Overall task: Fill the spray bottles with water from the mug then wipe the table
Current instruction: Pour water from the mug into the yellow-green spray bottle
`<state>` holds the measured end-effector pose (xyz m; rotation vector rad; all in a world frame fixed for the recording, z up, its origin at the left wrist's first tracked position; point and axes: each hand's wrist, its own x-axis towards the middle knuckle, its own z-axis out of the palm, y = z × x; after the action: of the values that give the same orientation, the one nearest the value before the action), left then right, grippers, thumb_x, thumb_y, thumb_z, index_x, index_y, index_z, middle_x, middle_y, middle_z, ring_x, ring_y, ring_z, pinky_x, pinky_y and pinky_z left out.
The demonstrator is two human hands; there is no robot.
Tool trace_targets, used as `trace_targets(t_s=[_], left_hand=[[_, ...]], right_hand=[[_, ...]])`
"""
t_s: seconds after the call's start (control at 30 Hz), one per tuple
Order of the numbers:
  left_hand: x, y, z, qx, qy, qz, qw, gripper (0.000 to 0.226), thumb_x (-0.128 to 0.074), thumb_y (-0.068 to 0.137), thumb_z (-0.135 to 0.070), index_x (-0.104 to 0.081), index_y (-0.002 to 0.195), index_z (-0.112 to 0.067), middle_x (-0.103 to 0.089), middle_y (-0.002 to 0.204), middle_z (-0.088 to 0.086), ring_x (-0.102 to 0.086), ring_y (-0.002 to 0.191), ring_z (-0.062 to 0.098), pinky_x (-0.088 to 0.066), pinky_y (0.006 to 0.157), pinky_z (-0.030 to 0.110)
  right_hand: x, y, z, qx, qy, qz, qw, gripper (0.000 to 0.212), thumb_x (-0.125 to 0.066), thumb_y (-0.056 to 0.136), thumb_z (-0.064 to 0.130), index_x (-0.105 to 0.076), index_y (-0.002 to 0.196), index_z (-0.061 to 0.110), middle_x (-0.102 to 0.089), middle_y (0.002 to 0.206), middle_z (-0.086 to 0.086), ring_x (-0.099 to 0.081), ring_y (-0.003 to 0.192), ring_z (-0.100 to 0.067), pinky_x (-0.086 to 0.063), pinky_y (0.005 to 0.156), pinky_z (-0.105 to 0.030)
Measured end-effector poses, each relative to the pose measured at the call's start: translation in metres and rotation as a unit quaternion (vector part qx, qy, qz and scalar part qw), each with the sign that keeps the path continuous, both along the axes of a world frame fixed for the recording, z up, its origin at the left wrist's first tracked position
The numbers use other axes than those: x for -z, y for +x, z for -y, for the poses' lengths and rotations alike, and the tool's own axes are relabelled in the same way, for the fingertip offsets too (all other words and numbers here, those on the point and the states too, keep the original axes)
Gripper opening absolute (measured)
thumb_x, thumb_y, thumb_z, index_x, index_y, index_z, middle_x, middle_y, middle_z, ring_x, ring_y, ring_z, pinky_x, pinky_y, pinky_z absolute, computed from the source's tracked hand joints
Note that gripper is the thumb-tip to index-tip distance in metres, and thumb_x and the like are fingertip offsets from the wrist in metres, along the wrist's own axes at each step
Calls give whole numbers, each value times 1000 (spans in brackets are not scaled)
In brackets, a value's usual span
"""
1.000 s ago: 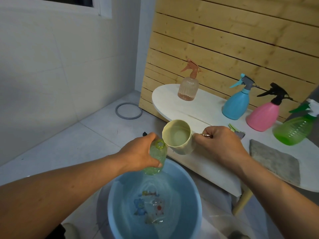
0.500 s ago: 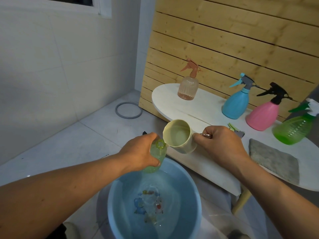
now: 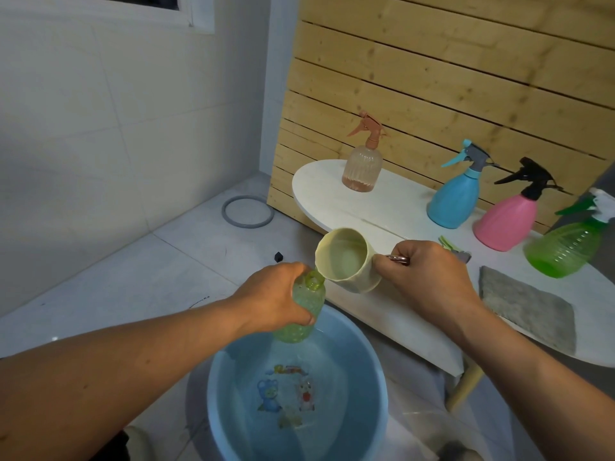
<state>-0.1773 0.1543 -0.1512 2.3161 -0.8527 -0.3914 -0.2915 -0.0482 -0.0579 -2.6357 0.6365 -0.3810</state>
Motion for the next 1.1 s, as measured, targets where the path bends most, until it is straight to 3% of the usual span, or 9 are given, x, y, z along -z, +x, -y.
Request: trace_targets(t_s=[0.23,0.8,1.1], left_hand=[[0,0,0,4,-14,-5,1000,79,-93,70,-41,-55,139,-31,-62,117,-12,-61,105,13,-57,86,30],[3,0,0,8,-22,-9,1000,77,-93,69,-41,-57,136,-32,-62,115,-14,-61,104,12,-55,83,27],[4,2,0,9,-25,-9,1000,78,-94,68,-42,-57,136,-32,-63,114,-14,-62,103,12,-56,84,28]], right_hand=[[-1,-1,-2,-5,-7,6,1000,33,-65,87,45,-63,65,22,-62,62,0,-59,67,-21,-53,64,-40],[-7,-6,-12,-10,-21,-2,1000,34,-64,91,43,-55,62,26,-57,60,4,-52,61,-13,-34,53,-29],[-8,-7,-15,-15,-37,0,999,35,-63,91,44,-52,62,28,-57,61,6,-52,62,-11,-33,52,-28]])
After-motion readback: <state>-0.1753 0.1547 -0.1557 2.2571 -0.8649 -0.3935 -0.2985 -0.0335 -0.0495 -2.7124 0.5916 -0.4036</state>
